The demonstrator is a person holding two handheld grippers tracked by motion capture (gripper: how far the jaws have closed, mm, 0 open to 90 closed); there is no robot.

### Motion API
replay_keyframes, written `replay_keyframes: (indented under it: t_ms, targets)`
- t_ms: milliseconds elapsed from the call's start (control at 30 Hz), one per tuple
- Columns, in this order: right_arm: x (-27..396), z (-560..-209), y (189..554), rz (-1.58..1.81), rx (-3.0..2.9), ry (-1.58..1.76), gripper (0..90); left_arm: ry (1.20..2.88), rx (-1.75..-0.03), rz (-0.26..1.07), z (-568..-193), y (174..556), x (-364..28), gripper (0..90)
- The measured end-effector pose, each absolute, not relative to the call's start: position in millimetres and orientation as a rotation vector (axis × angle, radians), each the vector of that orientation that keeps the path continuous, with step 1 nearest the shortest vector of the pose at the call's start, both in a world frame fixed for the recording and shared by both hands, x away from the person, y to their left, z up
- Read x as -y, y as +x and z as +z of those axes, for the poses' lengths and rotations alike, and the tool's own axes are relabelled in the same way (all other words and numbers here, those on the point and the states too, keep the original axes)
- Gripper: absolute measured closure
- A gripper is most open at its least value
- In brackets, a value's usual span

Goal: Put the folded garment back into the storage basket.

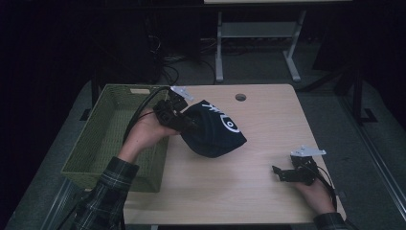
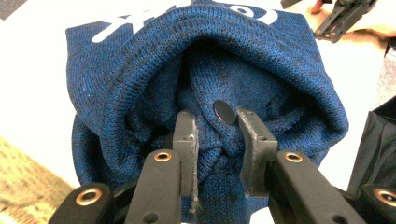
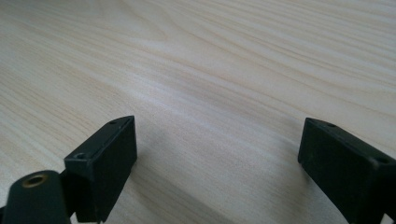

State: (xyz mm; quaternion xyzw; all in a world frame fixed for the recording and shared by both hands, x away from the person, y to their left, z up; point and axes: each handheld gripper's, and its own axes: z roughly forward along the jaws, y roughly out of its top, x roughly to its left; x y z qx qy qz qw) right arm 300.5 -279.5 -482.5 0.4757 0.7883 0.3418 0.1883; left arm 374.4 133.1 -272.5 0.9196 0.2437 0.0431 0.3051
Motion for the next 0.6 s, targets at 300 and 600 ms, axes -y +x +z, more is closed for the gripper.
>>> replay_keyframes:
  t_ms: [300, 600]
  targets:
    - [279.5, -482.5, 300.5, 0.962, -2.217, 1.338, 11.4, 2.426, -0.692, 0.159, -263.1, 375.0, -156.8, 70.5]
    - [279.6, -482.5, 300.6, 0.961, -2.216, 1.339, 11.4, 2.375, -0.772, 0.22, -251.1, 372.4, -186.8, 70.5]
